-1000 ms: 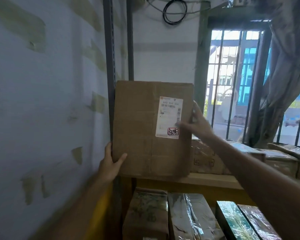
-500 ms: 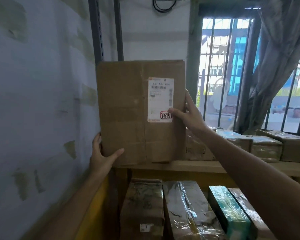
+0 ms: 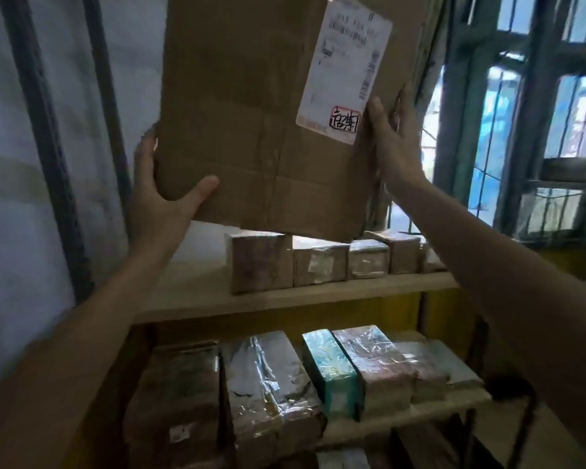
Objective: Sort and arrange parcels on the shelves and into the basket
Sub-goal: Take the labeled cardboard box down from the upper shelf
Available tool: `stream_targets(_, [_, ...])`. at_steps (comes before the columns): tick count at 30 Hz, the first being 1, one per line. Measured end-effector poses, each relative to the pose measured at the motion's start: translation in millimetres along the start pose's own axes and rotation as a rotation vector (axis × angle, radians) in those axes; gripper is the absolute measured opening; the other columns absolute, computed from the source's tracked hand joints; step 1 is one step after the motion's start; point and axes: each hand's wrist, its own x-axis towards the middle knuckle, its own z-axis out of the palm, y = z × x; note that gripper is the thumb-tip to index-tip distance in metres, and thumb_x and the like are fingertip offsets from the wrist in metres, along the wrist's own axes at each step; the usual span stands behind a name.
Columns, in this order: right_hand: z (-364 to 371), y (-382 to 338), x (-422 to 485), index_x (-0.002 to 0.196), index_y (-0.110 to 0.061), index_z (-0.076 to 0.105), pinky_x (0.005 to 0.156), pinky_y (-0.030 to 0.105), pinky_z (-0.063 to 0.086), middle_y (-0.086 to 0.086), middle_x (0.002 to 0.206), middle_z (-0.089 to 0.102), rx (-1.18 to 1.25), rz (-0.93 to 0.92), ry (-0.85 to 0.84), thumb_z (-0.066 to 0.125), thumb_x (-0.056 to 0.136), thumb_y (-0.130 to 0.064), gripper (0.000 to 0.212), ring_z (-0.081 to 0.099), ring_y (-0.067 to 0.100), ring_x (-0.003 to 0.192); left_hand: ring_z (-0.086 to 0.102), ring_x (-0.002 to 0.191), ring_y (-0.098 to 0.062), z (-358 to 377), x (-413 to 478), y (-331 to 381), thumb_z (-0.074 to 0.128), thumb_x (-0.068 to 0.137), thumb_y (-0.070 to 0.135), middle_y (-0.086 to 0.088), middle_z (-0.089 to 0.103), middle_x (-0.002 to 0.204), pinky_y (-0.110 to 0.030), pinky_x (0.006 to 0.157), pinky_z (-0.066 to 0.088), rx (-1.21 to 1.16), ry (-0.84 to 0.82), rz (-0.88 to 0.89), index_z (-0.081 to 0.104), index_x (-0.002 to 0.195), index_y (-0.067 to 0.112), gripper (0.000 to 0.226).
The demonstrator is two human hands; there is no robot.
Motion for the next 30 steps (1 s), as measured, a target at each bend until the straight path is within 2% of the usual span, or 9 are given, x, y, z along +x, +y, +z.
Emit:
stream_targets(2, [-40.8, -0.5, -0.2, 0.150, -0.022, 0.014, 0.105, 0.036, 0.044, -0.008, 0.139, 0.046, -0.032, -0.010, 0.052, 0.048, 0.095, -0.035, 0.066, 0.052, 0.007, 0.121, 0.041, 0.112, 0.002, 34.5, -11.0, 14.0, 0.068, 0.073, 0.051, 0.016, 0.037, 0.135, -0.008, 0.086, 0.040, -0.014, -0.034, 0.019, 0.022, 0.138, 0.042, 0.080])
stream_targets(6, [-123.9, 2.7, -5.7, 0.149, -0.020, 0.018, 0.093, 0.023, 0.051, -0.018, 0.117, 0.056, -0.138, -0.005, 0.150, 0.051, 0.094, -0.032, 0.065, 0.061, -0.008, 0.097, 0.044, 0.107, 0.003, 102.2, -34.4, 33.8, 0.066, 0.072, 0.055, 0.018, 0.040, 0.134, 0.000, 0.082, 0.039, -0.101, -0.112, 0.022, 0.027, 0.138, 0.037, 0.078])
stream_targets(10, [-204.5, 7.7, -20.4, 0.150, -0.022, 0.015, 0.100, 0.029, 0.048, -0.011, 0.126, 0.056, -0.272, 0.035, 0.252, 0.049, 0.095, -0.033, 0.066, 0.059, -0.001, 0.109, 0.046, 0.110, 0.001, 171.3, -69.1, 53.9, 0.069, 0.073, 0.050, 0.021, 0.043, 0.128, 0.002, 0.081, 0.039, -0.210, -0.214, -0.020, 0.030, 0.137, 0.035, 0.077])
stream_targets(12, [-242.9, 13.0, -30.7, 0.150, -0.023, 0.013, 0.102, 0.031, 0.046, -0.002, 0.138, 0.049, -0.350, 0.072, 0.269, 0.047, 0.096, -0.035, 0.066, 0.055, 0.008, 0.118, 0.049, 0.115, -0.006, 204.1, -90.7, 59.4, 0.071, 0.072, 0.046, 0.011, 0.046, 0.134, -0.007, 0.087, 0.044, -0.262, -0.280, -0.047, 0.031, 0.137, 0.033, 0.077])
stream_targets(14, [-278.1, 18.8, -43.5, 0.150, -0.021, 0.014, 0.097, 0.018, 0.047, -0.004, 0.139, 0.046, -0.426, 0.106, 0.308, 0.047, 0.096, -0.036, 0.065, 0.054, 0.000, 0.112, 0.049, 0.118, -0.009, 234.0, -115.5, 64.1, 0.070, 0.073, 0.047, 0.006, 0.046, 0.137, -0.016, 0.089, 0.046, -0.277, -0.342, -0.068, 0.032, 0.138, 0.030, 0.078])
stream_targets(16, [-310.0, 27.0, -58.5, 0.151, -0.017, 0.013, 0.091, 0.008, 0.043, -0.003, 0.143, 0.041, -0.495, 0.142, 0.344, 0.047, 0.096, -0.034, 0.066, 0.049, -0.005, 0.108, 0.049, 0.116, -0.008, 260.7, -143.2, 67.7, 0.069, 0.073, 0.050, 0.007, 0.047, 0.136, -0.015, 0.088, 0.046, -0.292, -0.390, -0.107, 0.032, 0.138, 0.028, 0.078])
stream_targets(19, [-356.1, 45.6, -87.3, 0.151, -0.021, 0.011, 0.108, 0.026, 0.038, 0.000, 0.150, 0.035, -0.557, 0.266, 0.355, 0.047, 0.096, -0.039, 0.068, 0.044, 0.009, 0.127, 0.049, 0.114, -0.005, 295.0, -191.6, 67.7, 0.071, 0.072, 0.045, 0.013, 0.046, 0.128, -0.011, 0.087, 0.045, -0.343, -0.457, -0.182, 0.034, 0.136, 0.025, 0.077])
stream_targets(24, [-416.3, 78.3, -149.2, 0.150, -0.021, 0.017, 0.103, 0.019, 0.034, -0.001, 0.149, 0.038, -0.697, 0.435, 0.451, 0.048, 0.093, -0.046, 0.070, 0.041, 0.009, 0.128, 0.052, 0.102, 0.007, 340.2, -269.5, 55.0, 0.072, 0.067, 0.047, 0.014, 0.055, 0.121, -0.010, 0.087, 0.043, -0.338, -0.601, -0.291, 0.042, 0.132, 0.028, 0.074])
stream_targets(30, [-465.8, 128.6, -220.3, 0.149, -0.023, 0.018, 0.113, 0.043, 0.031, 0.001, 0.146, 0.041, -0.797, 0.635, 0.455, 0.046, 0.093, -0.045, 0.066, 0.039, 0.020, 0.134, 0.048, 0.102, 0.002, 376.1, -353.5, 26.7, 0.072, 0.069, 0.047, 0.016, 0.051, 0.116, -0.002, 0.082, 0.036, -0.288, -0.822, -0.407, 0.043, 0.131, 0.026, 0.071])
